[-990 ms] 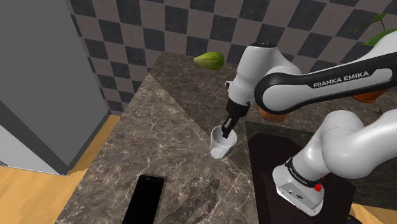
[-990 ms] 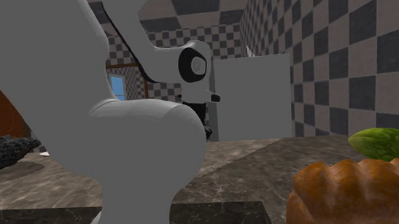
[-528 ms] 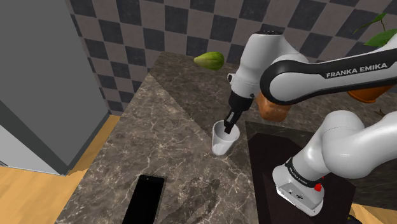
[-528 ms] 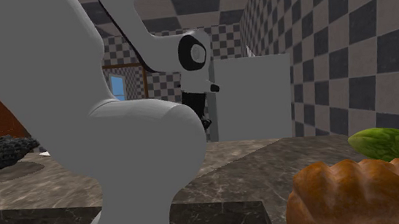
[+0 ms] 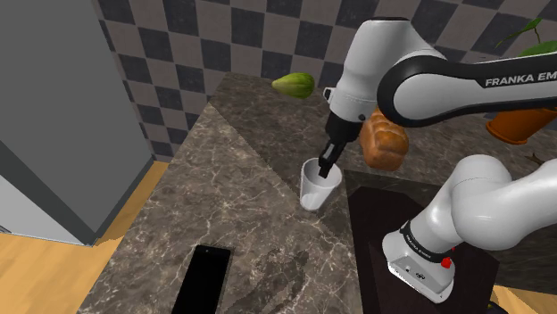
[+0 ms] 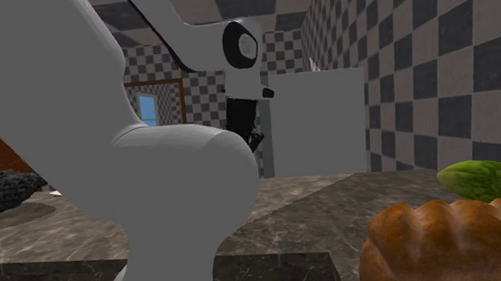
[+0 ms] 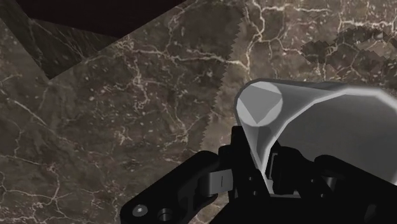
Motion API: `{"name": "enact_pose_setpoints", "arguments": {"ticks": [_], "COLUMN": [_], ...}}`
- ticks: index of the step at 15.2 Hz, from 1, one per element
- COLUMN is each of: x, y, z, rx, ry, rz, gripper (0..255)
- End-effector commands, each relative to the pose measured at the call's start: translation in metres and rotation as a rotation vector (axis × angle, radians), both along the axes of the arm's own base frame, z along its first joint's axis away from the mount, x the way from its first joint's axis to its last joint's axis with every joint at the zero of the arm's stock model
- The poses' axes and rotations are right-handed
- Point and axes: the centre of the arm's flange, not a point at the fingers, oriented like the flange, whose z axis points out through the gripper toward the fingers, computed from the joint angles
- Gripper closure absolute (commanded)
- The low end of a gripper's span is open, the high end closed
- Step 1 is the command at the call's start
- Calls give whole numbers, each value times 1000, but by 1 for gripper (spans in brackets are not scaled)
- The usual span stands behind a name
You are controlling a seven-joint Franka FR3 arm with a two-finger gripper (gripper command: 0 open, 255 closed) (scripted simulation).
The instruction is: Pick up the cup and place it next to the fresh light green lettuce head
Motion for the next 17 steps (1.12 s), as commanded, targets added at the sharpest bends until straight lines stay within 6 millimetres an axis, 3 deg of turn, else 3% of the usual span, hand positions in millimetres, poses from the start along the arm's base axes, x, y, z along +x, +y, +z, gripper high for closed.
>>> {"name": "enact_pose_setpoints", "arguments": {"ticks": [1,17], "x": [0,0], "y": [-1,-1], "z": [10,95], "rx": [0,0], "ry": [0,0], "rz": [0,0], "gripper": [255,255]}}
